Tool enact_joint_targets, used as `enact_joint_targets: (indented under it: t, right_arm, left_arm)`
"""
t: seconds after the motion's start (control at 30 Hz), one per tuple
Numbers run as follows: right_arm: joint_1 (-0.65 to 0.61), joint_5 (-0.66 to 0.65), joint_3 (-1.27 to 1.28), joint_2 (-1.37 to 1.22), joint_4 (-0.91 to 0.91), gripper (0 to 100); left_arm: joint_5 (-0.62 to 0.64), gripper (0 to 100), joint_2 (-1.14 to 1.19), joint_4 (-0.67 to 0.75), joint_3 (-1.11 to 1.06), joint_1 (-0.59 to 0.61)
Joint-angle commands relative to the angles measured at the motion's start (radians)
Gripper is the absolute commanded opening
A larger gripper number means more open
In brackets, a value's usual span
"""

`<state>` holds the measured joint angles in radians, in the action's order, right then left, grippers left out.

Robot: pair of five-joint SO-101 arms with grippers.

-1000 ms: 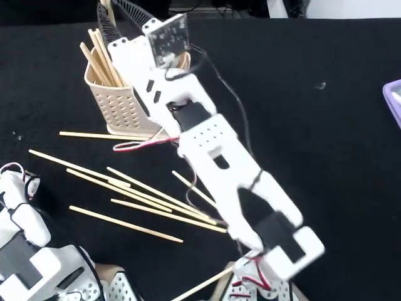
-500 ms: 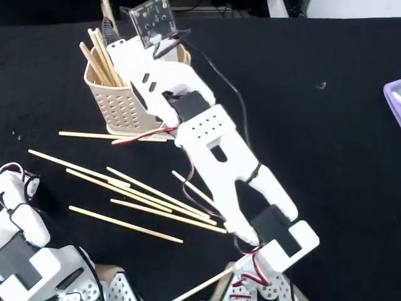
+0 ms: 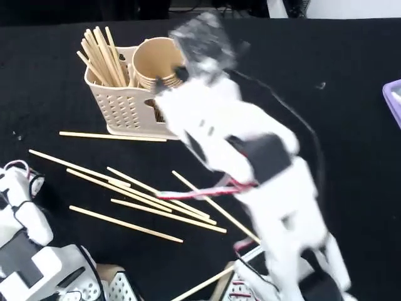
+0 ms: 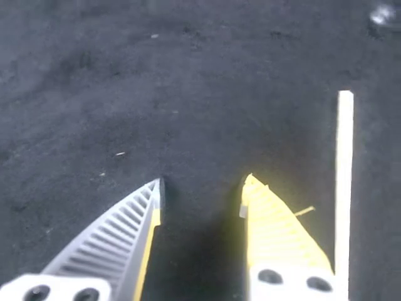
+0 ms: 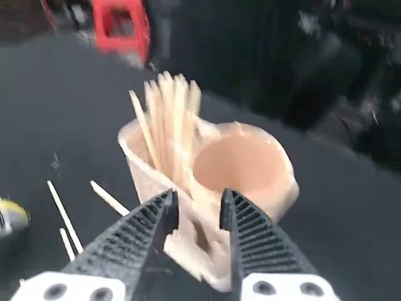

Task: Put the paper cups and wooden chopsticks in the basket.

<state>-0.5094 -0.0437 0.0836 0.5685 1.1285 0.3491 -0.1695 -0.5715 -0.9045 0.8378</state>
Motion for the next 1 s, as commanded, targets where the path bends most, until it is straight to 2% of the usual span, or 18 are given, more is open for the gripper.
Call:
enact_joint_targets:
  t: [0.0,0.2,0.33,0.4,0.5,0.6,0.7,0.83,0.97]
  right_arm:
    - [0.161,0.003,0.136,0.205,0.034,12.3]
    - [0.502,0.003,0.463,0.389,0.034,12.3]
    - [0.709,0.005,0.625,0.398,0.034,12.4]
    - [0.806,0.005,0.673,0.398,0.034,12.4]
    - [0.951,0.002,0.699,0.4,0.041,12.4]
    - [1.096,-0.058,0.696,0.4,0.043,12.4]
    - [1.218,-0.095,0.693,0.4,0.034,12.4]
    - [1.327,-0.144,0.693,0.4,0.032,12.5]
    - [1.382,-0.146,0.693,0.398,0.006,12.5]
  left_arm:
    - [-0.133,21,-0.006,-0.1,0.071,-0.124]
    - [-0.393,21,-0.006,-0.4,0.231,-0.289]
    - [-0.605,21,-0.006,-0.606,0.329,-0.437]
    - [-0.658,21,-0.006,-0.674,0.367,-0.507]
    - [-0.675,21,-0.006,-0.764,0.41,-0.611]
    - [-0.721,21,-0.012,-0.844,0.406,-0.743]
    - [-0.721,21,-0.084,-0.875,0.372,-0.871]
    - [-0.678,21,-0.27,-0.875,0.308,-1.056]
    - [-0.635,22,-0.445,-0.872,0.22,-1.313]
